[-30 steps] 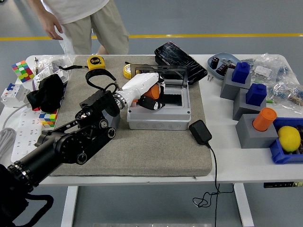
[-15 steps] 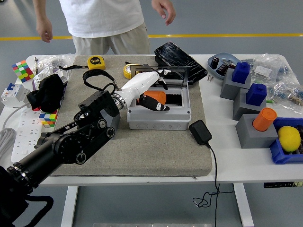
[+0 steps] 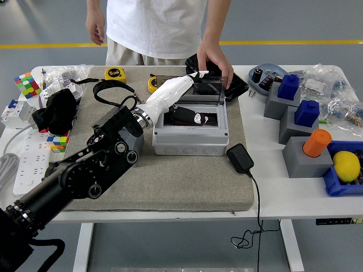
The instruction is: Fetch the battery,place it into the box,close the lid of the box
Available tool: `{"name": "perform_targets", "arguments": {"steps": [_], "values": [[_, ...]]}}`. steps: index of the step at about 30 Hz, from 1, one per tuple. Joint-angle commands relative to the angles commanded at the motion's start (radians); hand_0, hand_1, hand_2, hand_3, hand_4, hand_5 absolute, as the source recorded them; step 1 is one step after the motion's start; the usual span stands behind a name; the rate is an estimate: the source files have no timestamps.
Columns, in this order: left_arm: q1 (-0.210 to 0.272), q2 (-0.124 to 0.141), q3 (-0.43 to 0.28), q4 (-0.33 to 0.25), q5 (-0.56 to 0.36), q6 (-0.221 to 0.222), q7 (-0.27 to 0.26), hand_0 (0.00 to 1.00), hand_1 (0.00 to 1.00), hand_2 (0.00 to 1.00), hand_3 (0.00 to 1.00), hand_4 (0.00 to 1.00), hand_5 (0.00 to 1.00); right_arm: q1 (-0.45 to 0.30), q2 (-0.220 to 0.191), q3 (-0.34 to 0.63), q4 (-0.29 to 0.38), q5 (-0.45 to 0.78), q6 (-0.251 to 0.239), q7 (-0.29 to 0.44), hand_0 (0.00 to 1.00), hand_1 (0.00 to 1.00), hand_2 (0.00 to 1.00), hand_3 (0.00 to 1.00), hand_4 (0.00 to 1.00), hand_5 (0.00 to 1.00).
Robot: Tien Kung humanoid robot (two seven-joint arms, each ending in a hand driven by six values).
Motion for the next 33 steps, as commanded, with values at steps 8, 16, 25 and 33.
{"name": "perform_targets", "arguments": {"steps": [8,16,25,33], "values": [[-0.02,0.0,-0.095,0.019,0.023,0.0,-0.02,0.826,0.838,0.829,0.859,0.998,0.326,0.003,0.0,-0.018,0.0,0.014,0.001,0.005,0.767,0.72,0.731,0.75,0.998,0.54],[-0.036,0.0,-0.087,0.065,0.059,-0.035,0.036,0.826,0.843,0.828,0.855,0.998,0.325,0.003,-0.002,-0.018,0.0,0.015,0.001,0.003,0.765,0.72,0.732,0.749,0.998,0.539],[-0.035,0.0,-0.023,0.03,0.069,-0.139,0.171,0.795,0.822,0.796,0.839,0.998,0.354,0.0,-0.006,-0.02,0.0,0.018,0.002,0.006,0.767,0.72,0.731,0.75,0.998,0.54],[0.009,0.0,0.004,-0.093,0.04,-0.234,0.297,0.754,0.794,0.773,0.836,0.998,0.368,-0.008,-0.007,-0.011,0.0,0.013,0.002,0.006,0.766,0.72,0.731,0.749,0.998,0.541]]}}
